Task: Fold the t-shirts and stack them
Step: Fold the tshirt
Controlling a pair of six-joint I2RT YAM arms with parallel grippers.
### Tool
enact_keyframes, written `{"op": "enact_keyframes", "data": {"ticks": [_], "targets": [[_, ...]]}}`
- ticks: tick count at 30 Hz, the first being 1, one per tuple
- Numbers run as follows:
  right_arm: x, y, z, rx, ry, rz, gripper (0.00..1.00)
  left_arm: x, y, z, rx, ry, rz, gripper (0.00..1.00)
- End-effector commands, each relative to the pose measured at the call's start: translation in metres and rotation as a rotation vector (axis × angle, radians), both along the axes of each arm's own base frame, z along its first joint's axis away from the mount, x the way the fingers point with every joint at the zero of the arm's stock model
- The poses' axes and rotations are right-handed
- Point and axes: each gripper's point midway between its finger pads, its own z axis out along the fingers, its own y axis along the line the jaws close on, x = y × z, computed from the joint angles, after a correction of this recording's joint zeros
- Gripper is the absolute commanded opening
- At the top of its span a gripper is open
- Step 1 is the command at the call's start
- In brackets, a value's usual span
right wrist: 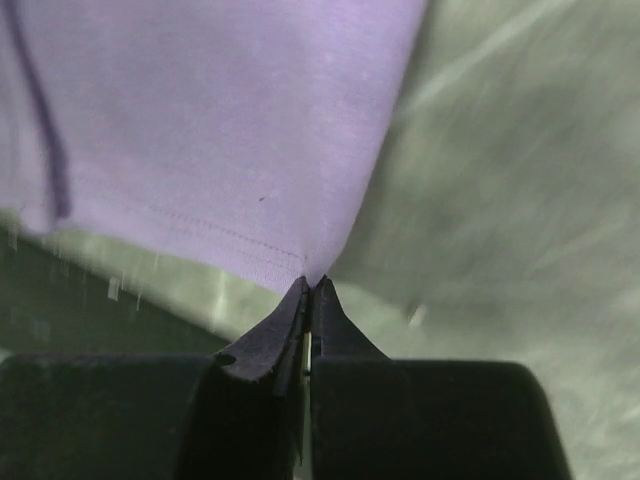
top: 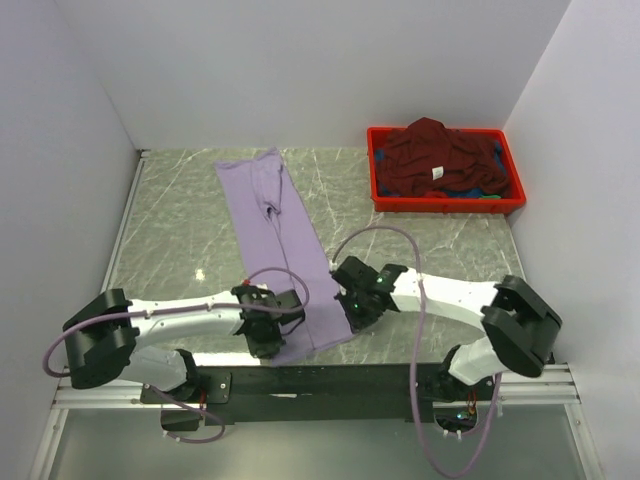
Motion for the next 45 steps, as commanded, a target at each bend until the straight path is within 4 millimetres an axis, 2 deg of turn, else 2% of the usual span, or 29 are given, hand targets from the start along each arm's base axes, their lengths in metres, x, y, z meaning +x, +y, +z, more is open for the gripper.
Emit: {"op": "enact_keyframes", "data": {"ticks": [1, 2, 4, 7, 8, 11, 12, 14, 15, 16, 17, 18, 19, 20, 21, 23, 24, 26, 27, 29, 34, 38, 43, 45], "targets": [[-0.046, -0.017, 0.015, -0.016, 0.101, 0.043, 0.00, -0.043, -0.009, 0.023, -0.031, 0.101, -0.090, 0.01], [-0.059, -0.021, 0.018, -0.028, 0.132, 0.050, 0.00, -0.051, -0.010, 0.026, -0.032, 0.115, -0.099, 0.01], [-0.068, -0.021, 0.030, 0.000, 0.140, 0.060, 0.00, -0.065, -0.016, 0.033, -0.058, 0.131, -0.127, 0.01], [-0.066, -0.022, 0.050, 0.009, 0.114, 0.047, 0.00, -0.067, -0.018, 0.052, -0.105, 0.116, -0.116, 0.01], [-0.057, -0.029, 0.055, -0.033, 0.070, 0.030, 0.00, -0.056, -0.016, 0.058, -0.106, 0.067, -0.101, 0.01], [-0.022, -0.011, 0.085, -0.003, -0.026, 0.018, 0.00, -0.018, -0.013, 0.083, -0.155, -0.047, -0.060, 0.01], [-0.011, -0.008, 0.084, -0.015, -0.039, 0.003, 0.00, 0.002, -0.008, 0.089, -0.175, -0.082, -0.002, 0.01], [0.015, -0.002, 0.093, 0.001, -0.074, -0.028, 0.00, 0.030, -0.005, 0.096, -0.199, -0.156, -0.006, 0.01], [0.034, 0.011, 0.105, 0.030, -0.111, -0.037, 0.00, 0.052, 0.004, 0.098, -0.206, -0.197, 0.057, 0.01], [0.051, 0.012, 0.110, 0.041, -0.135, -0.057, 0.00, 0.068, 0.006, 0.100, -0.210, -0.247, 0.051, 0.01], [0.069, 0.023, 0.129, 0.080, -0.177, -0.063, 0.00, 0.081, 0.011, 0.101, -0.200, -0.275, 0.071, 0.01], [0.080, 0.028, 0.127, 0.070, -0.178, -0.068, 0.00, 0.099, 0.021, 0.103, -0.188, -0.309, 0.124, 0.01], [0.093, 0.031, 0.132, 0.069, -0.210, -0.080, 0.00, 0.109, 0.026, 0.103, -0.173, -0.333, 0.122, 0.01], [0.112, 0.038, 0.147, 0.097, -0.259, -0.084, 0.00, 0.125, 0.029, 0.107, -0.168, -0.384, 0.144, 0.01], [0.123, 0.042, 0.142, 0.084, -0.260, -0.085, 0.00, 0.138, 0.037, 0.109, -0.151, -0.412, 0.176, 0.01], [0.149, 0.049, 0.154, 0.095, -0.328, -0.093, 0.00, 0.164, 0.050, 0.115, -0.119, -0.492, 0.210, 0.01], [0.158, 0.052, 0.147, 0.079, -0.329, -0.092, 0.00, 0.173, 0.053, 0.117, -0.110, -0.522, 0.214, 0.01], [0.180, 0.057, 0.155, 0.095, -0.375, -0.111, 0.00, 0.194, 0.059, 0.125, -0.107, -0.595, 0.225, 0.01], [0.187, 0.060, 0.149, 0.090, -0.371, -0.115, 0.00, 0.200, 0.063, 0.124, -0.087, -0.615, 0.212, 0.01], [0.201, 0.069, 0.150, 0.122, -0.394, -0.123, 0.00, 0.214, 0.068, 0.128, -0.086, -0.662, 0.227, 0.01], [0.223, 0.087, 0.143, 0.157, -0.421, -0.122, 0.00, 0.237, 0.082, 0.131, -0.049, -0.720, 0.222, 0.01], [0.242, 0.099, 0.136, 0.178, -0.442, -0.133, 0.00, 0.255, 0.092, 0.119, -0.023, -0.723, 0.225, 0.01], [0.263, 0.103, 0.134, 0.190, -0.463, -0.165, 0.00, 0.276, 0.095, 0.112, -0.021, -0.747, 0.216, 0.01], [0.269, 0.104, 0.127, 0.185, -0.454, -0.173, 0.00, 0.282, 0.097, 0.107, -0.014, -0.744, 0.216, 0.01]]}}
